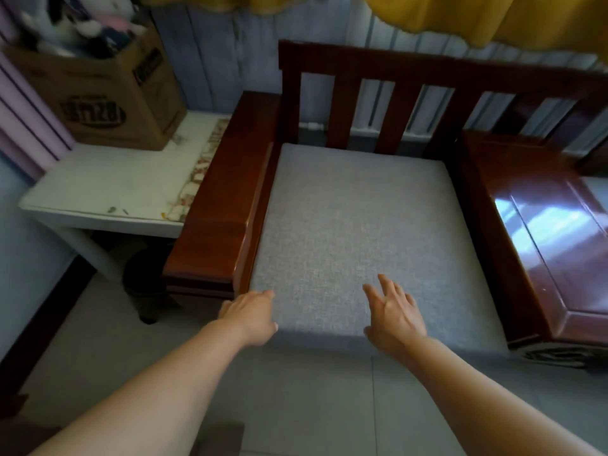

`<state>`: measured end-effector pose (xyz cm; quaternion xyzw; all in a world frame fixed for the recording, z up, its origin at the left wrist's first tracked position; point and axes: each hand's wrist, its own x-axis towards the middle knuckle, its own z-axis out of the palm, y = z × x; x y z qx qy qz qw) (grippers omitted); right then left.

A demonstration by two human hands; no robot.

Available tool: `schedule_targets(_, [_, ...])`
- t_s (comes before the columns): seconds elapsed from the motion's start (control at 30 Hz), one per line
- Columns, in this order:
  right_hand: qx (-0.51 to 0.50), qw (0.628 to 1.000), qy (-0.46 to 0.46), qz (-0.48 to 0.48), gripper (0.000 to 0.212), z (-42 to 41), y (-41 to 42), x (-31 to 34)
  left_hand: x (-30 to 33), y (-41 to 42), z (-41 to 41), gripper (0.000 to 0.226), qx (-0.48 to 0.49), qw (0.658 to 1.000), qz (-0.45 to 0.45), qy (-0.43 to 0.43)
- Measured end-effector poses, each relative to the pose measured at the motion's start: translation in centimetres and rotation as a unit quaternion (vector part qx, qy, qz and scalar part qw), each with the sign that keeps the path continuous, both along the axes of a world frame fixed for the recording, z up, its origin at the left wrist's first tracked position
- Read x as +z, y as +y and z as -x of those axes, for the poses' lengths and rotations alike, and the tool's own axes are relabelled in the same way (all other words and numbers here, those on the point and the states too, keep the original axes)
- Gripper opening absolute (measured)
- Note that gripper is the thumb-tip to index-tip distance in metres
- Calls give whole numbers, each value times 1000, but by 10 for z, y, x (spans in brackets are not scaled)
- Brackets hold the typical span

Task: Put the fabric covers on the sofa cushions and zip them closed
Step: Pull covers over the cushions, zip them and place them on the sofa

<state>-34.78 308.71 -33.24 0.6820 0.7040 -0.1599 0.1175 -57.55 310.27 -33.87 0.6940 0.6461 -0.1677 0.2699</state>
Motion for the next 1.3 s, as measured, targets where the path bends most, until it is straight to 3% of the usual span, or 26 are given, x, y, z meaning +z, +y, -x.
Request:
schedule_targets(0.27, [-9, 1000, 16, -9, 75, -24, -64, 86, 92, -58, -37, 63, 21, 997, -66, -24])
schedule_targets(0.47, [-50, 997, 52, -27, 56, -61, -129, 159, 166, -126, -73, 63, 33, 992, -118, -31])
schedule_targets(0.77, [-63, 996, 50, -36, 65, -91, -193, 221, 242, -199, -93, 62, 19, 989, -137, -41])
schedule_targets(1.03, [-97, 993, 58, -27, 63, -73, -253, 242, 270, -261, -49, 60, 23, 989, -142, -25])
schedule_targets(1.3, [-47, 997, 56, -25, 64, 24, -323, 234, 259, -353, 41, 60, 56, 990, -121, -37])
